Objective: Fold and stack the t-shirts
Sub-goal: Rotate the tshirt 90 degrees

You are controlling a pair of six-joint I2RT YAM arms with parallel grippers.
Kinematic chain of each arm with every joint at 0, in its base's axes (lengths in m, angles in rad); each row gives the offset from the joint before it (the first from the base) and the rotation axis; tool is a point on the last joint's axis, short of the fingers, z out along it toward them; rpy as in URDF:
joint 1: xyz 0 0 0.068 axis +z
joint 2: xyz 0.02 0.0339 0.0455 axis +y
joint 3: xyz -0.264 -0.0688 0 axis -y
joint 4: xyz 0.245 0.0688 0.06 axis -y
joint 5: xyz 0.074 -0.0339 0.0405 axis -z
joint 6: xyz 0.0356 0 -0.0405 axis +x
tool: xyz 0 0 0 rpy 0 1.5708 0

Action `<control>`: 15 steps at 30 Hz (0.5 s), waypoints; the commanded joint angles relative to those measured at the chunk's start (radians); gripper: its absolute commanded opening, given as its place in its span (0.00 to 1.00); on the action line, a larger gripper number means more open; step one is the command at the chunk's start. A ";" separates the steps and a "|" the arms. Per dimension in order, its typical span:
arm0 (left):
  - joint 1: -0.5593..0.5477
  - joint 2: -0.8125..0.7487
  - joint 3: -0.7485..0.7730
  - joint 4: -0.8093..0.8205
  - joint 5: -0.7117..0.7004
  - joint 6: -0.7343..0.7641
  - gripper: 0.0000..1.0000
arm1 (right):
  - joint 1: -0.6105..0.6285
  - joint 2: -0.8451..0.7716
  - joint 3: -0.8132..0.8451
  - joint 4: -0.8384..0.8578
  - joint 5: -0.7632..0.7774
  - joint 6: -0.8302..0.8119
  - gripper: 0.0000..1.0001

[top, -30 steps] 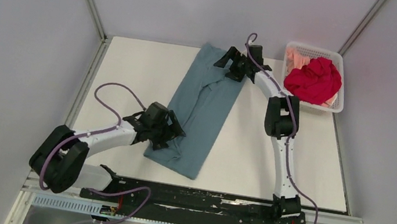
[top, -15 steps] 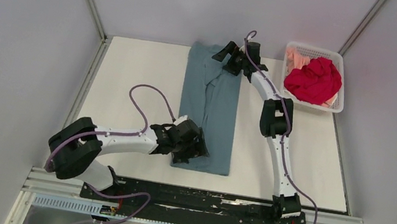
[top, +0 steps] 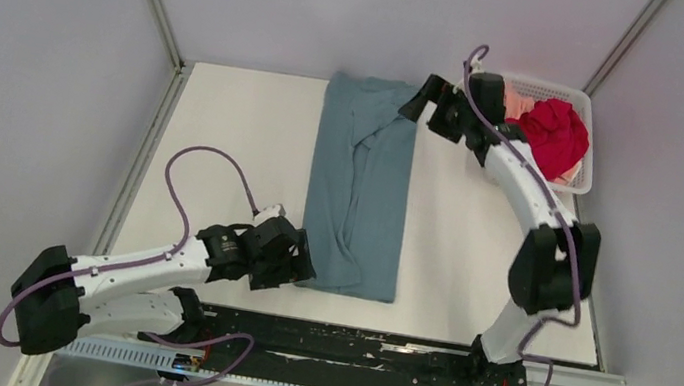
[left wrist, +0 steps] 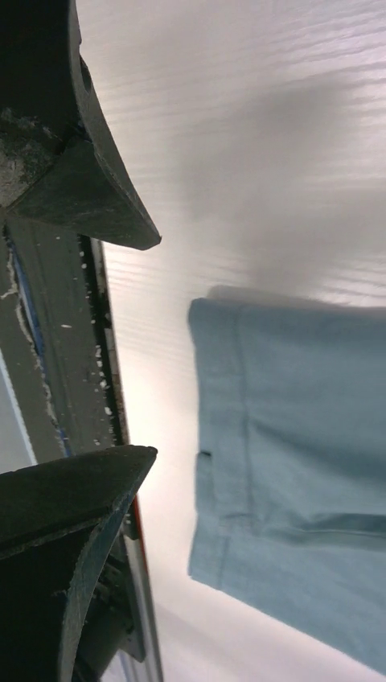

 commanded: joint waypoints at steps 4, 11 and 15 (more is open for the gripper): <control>0.111 0.190 0.049 0.107 0.031 0.175 1.00 | 0.180 -0.500 -0.663 -0.038 0.254 0.026 1.00; 0.117 0.334 0.095 0.090 -0.024 0.187 0.98 | 0.336 -0.686 -0.896 -0.092 0.282 0.096 1.00; 0.116 0.393 0.125 0.061 -0.058 0.186 0.92 | 0.441 -0.732 -0.998 -0.108 0.277 0.144 0.98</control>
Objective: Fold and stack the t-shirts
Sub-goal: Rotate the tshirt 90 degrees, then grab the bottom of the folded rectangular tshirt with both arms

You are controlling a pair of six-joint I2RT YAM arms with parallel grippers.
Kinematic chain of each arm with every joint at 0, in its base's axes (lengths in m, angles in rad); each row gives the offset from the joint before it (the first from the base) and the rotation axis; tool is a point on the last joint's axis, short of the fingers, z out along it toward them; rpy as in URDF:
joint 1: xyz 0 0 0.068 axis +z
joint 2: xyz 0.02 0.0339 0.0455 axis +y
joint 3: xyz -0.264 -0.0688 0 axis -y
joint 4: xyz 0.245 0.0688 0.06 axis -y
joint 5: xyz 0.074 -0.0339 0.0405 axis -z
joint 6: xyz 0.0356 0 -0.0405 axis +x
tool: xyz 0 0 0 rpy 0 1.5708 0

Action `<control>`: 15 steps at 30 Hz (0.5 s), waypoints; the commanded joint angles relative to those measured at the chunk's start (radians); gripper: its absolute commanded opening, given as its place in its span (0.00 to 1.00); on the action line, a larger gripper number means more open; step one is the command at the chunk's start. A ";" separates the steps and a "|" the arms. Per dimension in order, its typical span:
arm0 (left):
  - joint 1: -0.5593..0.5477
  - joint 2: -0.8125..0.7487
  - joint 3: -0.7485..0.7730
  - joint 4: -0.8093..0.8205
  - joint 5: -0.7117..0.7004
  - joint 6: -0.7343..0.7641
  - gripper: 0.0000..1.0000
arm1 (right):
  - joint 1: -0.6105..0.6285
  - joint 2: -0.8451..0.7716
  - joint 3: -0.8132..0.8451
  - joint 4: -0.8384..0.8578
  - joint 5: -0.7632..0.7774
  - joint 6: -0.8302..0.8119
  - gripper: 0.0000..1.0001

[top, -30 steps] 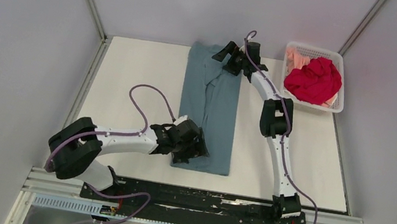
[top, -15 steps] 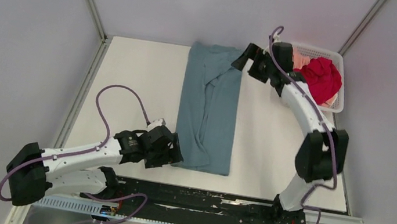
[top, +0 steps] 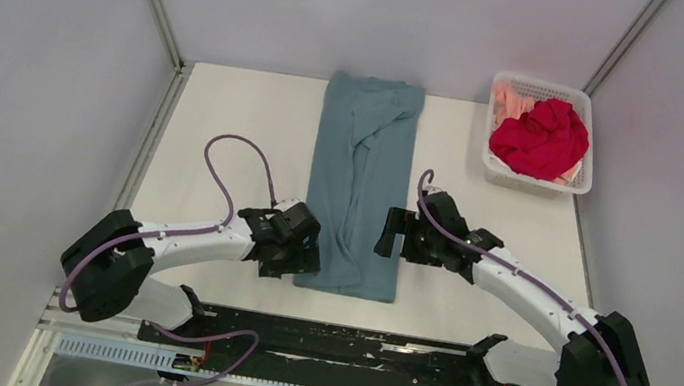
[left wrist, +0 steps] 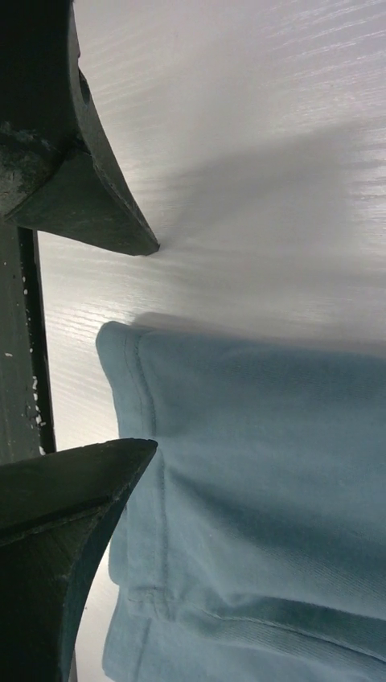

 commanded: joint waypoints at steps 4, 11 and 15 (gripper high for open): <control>0.003 0.111 0.052 -0.031 -0.076 0.035 0.85 | 0.104 -0.102 -0.128 -0.030 0.040 0.107 0.95; 0.003 0.172 0.047 -0.014 -0.041 0.065 0.59 | 0.153 -0.134 -0.236 -0.012 0.016 0.175 0.79; 0.003 0.210 0.049 -0.011 -0.018 0.083 0.36 | 0.159 -0.103 -0.240 0.008 0.005 0.181 0.71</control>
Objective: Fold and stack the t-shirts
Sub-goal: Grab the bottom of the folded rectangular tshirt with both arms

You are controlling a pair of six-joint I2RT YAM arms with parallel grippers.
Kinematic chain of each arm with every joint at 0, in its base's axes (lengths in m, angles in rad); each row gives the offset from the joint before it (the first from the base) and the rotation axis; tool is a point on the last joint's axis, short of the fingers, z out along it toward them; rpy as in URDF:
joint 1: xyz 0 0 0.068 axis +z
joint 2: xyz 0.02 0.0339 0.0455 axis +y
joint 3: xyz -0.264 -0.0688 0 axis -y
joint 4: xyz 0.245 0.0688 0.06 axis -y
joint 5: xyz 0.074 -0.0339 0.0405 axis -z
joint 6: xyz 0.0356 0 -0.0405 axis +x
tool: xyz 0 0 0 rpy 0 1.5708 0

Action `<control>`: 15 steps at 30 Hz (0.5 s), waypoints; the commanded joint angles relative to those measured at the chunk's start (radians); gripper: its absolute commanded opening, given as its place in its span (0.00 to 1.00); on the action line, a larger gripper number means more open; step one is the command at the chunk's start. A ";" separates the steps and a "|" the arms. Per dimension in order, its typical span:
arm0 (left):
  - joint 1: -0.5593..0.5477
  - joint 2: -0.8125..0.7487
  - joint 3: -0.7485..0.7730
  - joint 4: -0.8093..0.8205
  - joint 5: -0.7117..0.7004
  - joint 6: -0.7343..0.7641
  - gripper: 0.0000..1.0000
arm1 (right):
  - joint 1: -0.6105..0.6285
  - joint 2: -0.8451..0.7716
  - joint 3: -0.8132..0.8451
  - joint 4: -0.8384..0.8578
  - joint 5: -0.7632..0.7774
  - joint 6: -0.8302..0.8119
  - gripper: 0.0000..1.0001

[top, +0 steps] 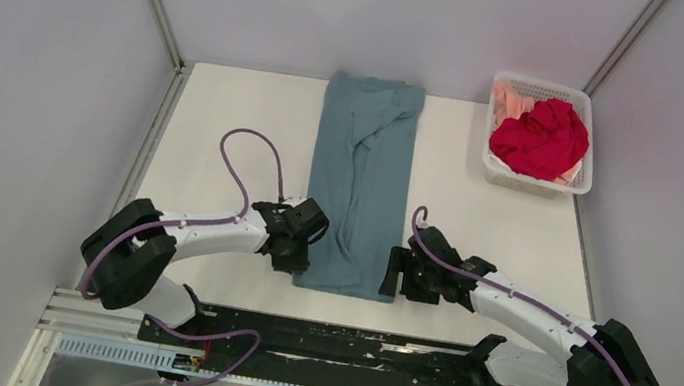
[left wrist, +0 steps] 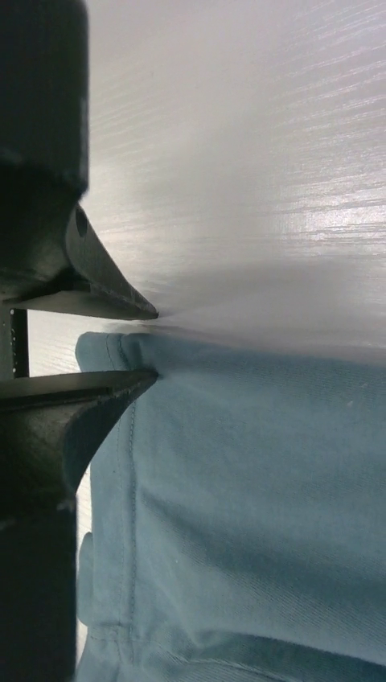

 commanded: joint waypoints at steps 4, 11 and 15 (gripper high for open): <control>0.001 0.090 -0.041 0.022 0.024 0.013 0.12 | 0.025 0.047 -0.001 0.084 -0.043 0.052 0.54; 0.000 0.024 -0.096 0.046 0.057 0.021 0.00 | 0.043 0.070 -0.047 0.091 -0.104 0.086 0.15; 0.001 -0.033 -0.165 0.111 0.122 0.044 0.00 | 0.073 -0.041 -0.128 0.090 -0.159 0.115 0.00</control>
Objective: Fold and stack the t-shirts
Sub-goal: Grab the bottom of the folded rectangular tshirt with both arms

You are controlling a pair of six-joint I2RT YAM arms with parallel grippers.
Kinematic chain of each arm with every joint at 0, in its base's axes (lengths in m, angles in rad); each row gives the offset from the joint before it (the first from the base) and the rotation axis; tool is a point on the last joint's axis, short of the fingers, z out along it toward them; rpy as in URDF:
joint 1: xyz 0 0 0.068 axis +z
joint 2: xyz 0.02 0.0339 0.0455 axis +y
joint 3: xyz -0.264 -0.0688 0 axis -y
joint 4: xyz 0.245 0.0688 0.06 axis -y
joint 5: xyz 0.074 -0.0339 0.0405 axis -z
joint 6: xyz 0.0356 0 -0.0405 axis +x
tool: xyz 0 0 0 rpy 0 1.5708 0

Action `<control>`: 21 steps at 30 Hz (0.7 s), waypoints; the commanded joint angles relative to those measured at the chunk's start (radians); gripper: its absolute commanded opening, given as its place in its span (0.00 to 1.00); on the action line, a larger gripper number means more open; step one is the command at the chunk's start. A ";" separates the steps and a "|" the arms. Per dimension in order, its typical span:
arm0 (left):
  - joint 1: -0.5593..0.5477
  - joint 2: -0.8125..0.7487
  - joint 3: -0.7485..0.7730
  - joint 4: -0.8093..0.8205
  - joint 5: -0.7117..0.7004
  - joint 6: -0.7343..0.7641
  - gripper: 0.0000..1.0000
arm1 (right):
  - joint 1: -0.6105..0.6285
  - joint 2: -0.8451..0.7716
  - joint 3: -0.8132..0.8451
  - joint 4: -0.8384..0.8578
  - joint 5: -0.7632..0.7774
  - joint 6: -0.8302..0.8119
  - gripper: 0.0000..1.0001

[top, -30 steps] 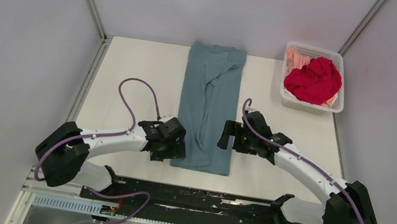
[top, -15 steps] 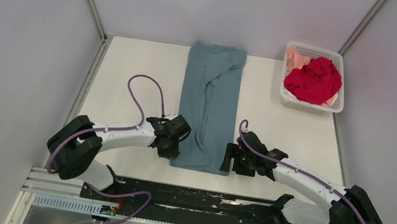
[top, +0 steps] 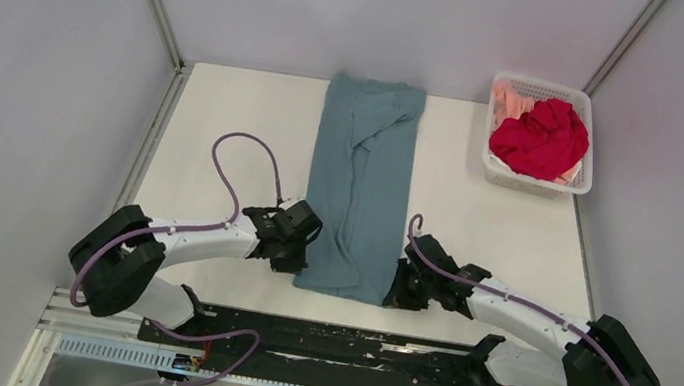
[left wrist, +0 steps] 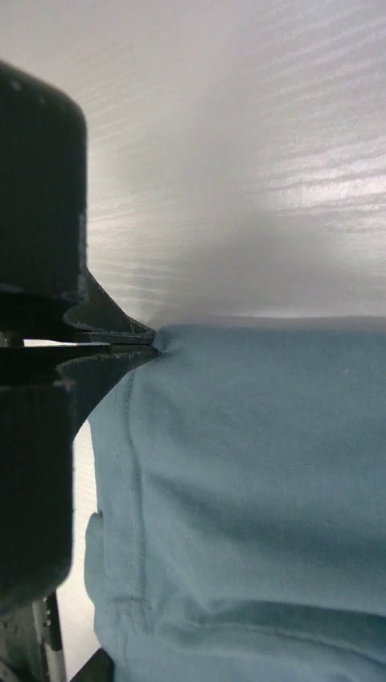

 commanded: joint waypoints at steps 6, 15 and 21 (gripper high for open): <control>-0.017 -0.175 -0.253 0.087 0.176 0.016 0.00 | 0.048 -0.343 -0.194 -0.029 -0.179 0.092 0.00; -0.040 -0.475 -0.309 0.045 0.278 0.046 0.00 | 0.049 -0.539 -0.153 -0.150 -0.210 0.072 0.00; -0.029 -0.470 -0.204 0.072 0.265 0.072 0.00 | 0.048 -0.512 -0.047 -0.148 -0.116 0.029 0.00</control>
